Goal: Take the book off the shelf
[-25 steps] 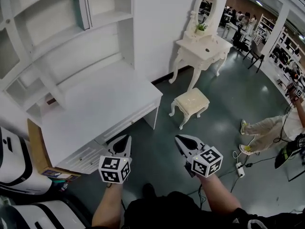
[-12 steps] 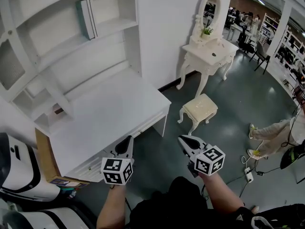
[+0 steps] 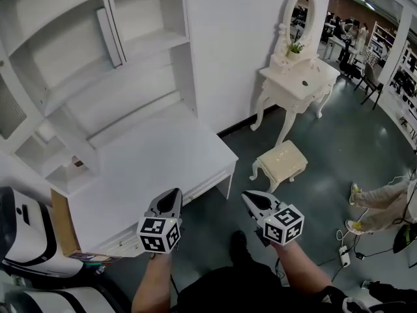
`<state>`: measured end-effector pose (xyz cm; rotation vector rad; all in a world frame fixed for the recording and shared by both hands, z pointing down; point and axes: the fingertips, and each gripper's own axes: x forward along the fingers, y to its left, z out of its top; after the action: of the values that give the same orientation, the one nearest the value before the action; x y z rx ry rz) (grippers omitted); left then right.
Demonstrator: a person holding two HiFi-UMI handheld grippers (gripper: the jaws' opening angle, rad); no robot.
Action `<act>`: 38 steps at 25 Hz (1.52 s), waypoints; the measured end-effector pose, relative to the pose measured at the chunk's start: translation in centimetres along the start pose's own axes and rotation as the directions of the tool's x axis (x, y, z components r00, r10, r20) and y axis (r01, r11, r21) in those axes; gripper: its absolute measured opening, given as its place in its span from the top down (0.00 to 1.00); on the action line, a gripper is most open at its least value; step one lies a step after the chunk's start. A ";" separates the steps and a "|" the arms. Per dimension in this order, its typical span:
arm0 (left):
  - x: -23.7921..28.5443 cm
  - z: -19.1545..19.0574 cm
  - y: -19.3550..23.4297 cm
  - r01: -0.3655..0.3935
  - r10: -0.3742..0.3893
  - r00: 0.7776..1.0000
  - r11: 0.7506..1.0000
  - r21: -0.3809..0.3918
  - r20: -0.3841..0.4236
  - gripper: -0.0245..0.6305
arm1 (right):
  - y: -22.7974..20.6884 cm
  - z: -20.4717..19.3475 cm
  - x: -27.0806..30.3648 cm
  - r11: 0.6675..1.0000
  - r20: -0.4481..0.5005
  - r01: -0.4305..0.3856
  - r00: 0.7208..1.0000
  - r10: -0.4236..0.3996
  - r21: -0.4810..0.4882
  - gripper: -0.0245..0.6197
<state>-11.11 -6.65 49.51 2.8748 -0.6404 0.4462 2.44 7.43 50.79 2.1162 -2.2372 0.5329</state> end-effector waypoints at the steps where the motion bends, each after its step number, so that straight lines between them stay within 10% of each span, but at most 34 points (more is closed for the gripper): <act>1: 1.2 0.5 -0.1 -0.006 0.006 1.000 1.000 -0.003 -0.002 0.95 | -1.4 0.3 0.6 1.000 -0.002 -0.005 1.000 0.005 0.007 0.94; 16: 13.8 8.3 1.4 -0.160 0.161 0.987 0.987 -0.020 0.027 0.95 | -14.8 7.5 9.0 0.986 -0.008 -0.166 0.986 0.166 -0.016 0.94; 38: 20.8 11.8 16.8 -0.146 0.152 0.986 0.986 -0.085 0.068 0.95 | -12.8 12.9 26.8 0.971 -0.099 -0.219 0.973 0.210 -0.092 0.94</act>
<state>2.47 -32.37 46.62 2.7905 -0.8696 0.3263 15.51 -22.05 48.08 1.7789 -2.4019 0.4957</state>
